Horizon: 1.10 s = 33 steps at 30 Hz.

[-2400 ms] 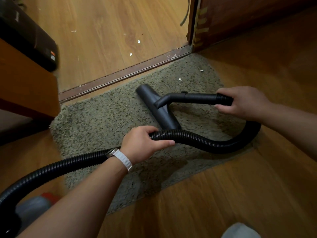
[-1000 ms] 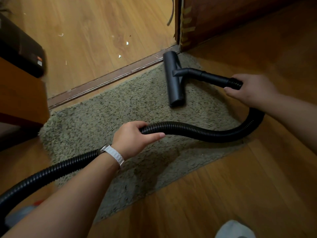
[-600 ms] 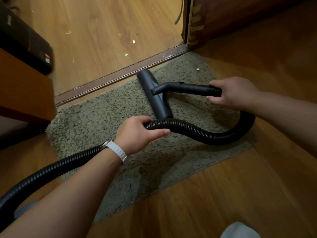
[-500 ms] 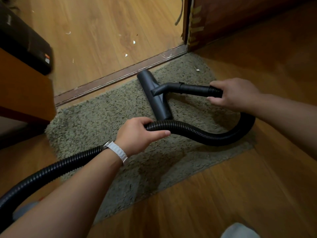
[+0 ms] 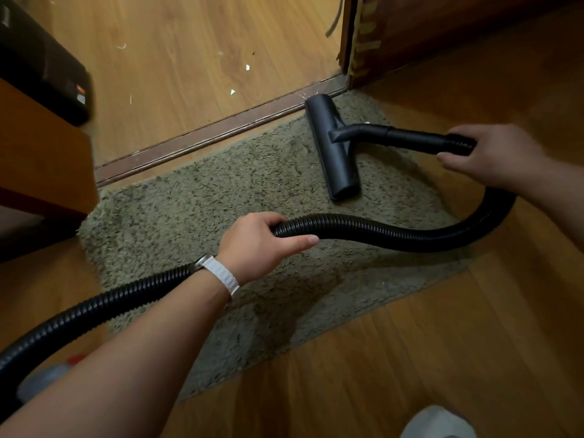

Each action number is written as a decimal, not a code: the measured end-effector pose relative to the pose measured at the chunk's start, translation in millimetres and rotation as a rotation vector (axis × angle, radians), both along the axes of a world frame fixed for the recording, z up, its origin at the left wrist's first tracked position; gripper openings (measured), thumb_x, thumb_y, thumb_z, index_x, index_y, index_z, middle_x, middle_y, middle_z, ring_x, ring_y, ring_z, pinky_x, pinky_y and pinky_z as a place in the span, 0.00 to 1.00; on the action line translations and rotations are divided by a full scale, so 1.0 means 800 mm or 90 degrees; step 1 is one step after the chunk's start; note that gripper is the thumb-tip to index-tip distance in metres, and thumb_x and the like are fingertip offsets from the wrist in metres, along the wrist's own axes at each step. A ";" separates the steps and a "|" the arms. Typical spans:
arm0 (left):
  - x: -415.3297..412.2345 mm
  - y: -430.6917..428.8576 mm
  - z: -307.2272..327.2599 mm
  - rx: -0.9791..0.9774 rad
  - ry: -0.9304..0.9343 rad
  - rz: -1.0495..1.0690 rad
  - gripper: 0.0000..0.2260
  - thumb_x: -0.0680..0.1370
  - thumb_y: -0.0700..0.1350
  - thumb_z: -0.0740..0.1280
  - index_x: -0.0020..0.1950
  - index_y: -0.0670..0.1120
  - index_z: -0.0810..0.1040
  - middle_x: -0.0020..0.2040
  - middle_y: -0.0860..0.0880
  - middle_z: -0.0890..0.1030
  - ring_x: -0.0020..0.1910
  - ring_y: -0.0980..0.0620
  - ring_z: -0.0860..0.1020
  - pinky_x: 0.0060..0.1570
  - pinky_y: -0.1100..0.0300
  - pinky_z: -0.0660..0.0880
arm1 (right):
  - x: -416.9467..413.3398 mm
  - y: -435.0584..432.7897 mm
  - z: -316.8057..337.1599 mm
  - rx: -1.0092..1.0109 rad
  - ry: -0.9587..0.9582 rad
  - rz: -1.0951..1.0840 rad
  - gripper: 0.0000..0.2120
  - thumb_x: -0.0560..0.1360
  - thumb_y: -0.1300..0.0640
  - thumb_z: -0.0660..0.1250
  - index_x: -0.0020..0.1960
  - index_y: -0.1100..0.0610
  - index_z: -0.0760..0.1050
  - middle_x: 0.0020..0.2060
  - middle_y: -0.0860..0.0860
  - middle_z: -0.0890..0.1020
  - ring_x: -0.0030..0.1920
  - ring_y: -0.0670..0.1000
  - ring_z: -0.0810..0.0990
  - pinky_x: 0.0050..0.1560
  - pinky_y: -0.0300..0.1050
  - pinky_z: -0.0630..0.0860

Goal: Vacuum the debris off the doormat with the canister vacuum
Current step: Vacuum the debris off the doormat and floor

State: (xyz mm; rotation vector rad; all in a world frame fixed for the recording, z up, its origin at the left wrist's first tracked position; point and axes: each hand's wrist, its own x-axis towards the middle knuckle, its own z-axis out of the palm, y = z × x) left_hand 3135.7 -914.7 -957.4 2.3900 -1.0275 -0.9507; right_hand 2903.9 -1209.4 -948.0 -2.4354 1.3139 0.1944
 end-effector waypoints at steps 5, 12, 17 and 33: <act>0.001 0.001 -0.003 0.003 0.011 0.007 0.25 0.62 0.73 0.72 0.44 0.54 0.83 0.33 0.49 0.83 0.29 0.52 0.79 0.33 0.52 0.77 | 0.015 0.017 -0.001 0.002 -0.023 0.067 0.14 0.77 0.45 0.67 0.61 0.47 0.75 0.38 0.51 0.78 0.36 0.53 0.76 0.39 0.53 0.77; 0.001 0.006 0.000 0.019 0.006 -0.014 0.21 0.63 0.71 0.73 0.42 0.55 0.82 0.31 0.52 0.81 0.29 0.55 0.78 0.31 0.55 0.73 | 0.049 0.057 -0.012 0.034 -0.006 0.258 0.13 0.77 0.43 0.66 0.60 0.44 0.74 0.36 0.46 0.77 0.35 0.48 0.75 0.33 0.46 0.71; 0.005 -0.001 0.002 0.017 0.000 -0.025 0.23 0.63 0.72 0.73 0.43 0.54 0.82 0.32 0.51 0.82 0.30 0.53 0.79 0.33 0.51 0.78 | 0.036 0.047 -0.006 0.022 -0.030 0.218 0.13 0.76 0.45 0.68 0.59 0.45 0.76 0.37 0.45 0.77 0.36 0.47 0.74 0.32 0.45 0.68; -0.010 -0.045 0.004 0.011 -0.014 -0.057 0.23 0.65 0.72 0.71 0.44 0.54 0.81 0.32 0.52 0.82 0.28 0.53 0.78 0.30 0.56 0.76 | -0.048 0.003 0.013 -0.011 -0.041 -0.100 0.14 0.78 0.44 0.67 0.61 0.48 0.76 0.37 0.50 0.76 0.35 0.52 0.75 0.34 0.48 0.72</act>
